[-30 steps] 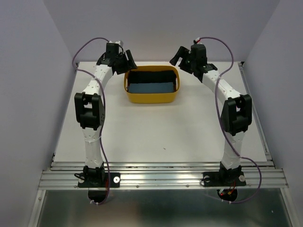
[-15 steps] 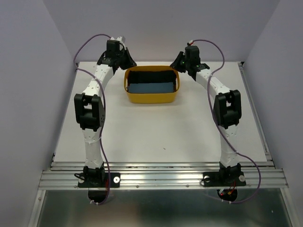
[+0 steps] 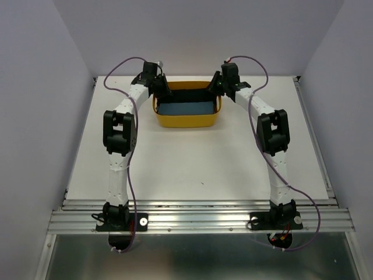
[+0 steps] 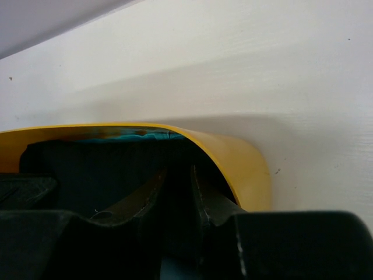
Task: Roll the t-shirts
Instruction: Reset both arms
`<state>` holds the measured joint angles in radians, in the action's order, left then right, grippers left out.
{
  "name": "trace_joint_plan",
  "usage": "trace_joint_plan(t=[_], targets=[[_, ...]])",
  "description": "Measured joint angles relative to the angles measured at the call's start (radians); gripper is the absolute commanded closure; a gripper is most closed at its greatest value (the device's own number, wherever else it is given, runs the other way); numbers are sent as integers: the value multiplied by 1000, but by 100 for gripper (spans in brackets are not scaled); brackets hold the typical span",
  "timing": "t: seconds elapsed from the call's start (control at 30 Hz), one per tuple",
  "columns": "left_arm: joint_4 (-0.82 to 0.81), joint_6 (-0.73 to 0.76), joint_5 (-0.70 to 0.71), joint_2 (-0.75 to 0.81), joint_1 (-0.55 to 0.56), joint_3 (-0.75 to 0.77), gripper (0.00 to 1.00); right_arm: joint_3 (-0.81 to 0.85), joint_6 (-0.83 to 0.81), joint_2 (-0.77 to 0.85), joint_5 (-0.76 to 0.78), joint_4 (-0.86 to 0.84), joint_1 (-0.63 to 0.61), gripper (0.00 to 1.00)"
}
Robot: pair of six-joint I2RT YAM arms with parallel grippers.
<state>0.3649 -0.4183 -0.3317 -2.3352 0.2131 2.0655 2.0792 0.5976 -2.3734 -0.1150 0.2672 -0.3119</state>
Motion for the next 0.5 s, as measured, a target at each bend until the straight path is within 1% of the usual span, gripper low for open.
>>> trace_joint_plan(t=[0.03,0.13,0.2,0.23,0.3,0.4,0.43,0.5], targets=[[4,2,2,0,0,13,100,0,-1,2,2,3,0,70],[19,3,3,2,1,46,100,0,-7,26,4,26,0,52],[25,3,3,13,1,56,98,-1,-11,56,7,43,0,34],[30,3,3,23,1,56,97,-2,-18,79,10,47,0,19],[40,3,3,51,1,56,96,-20,-29,134,18,48,0,9],[50,2,3,110,1,56,93,-74,-44,239,38,47,0,4],[51,3,3,144,1,56,91,-95,-50,277,45,48,0,1],[53,2,2,191,1,57,86,-136,-61,359,68,45,0,0]])
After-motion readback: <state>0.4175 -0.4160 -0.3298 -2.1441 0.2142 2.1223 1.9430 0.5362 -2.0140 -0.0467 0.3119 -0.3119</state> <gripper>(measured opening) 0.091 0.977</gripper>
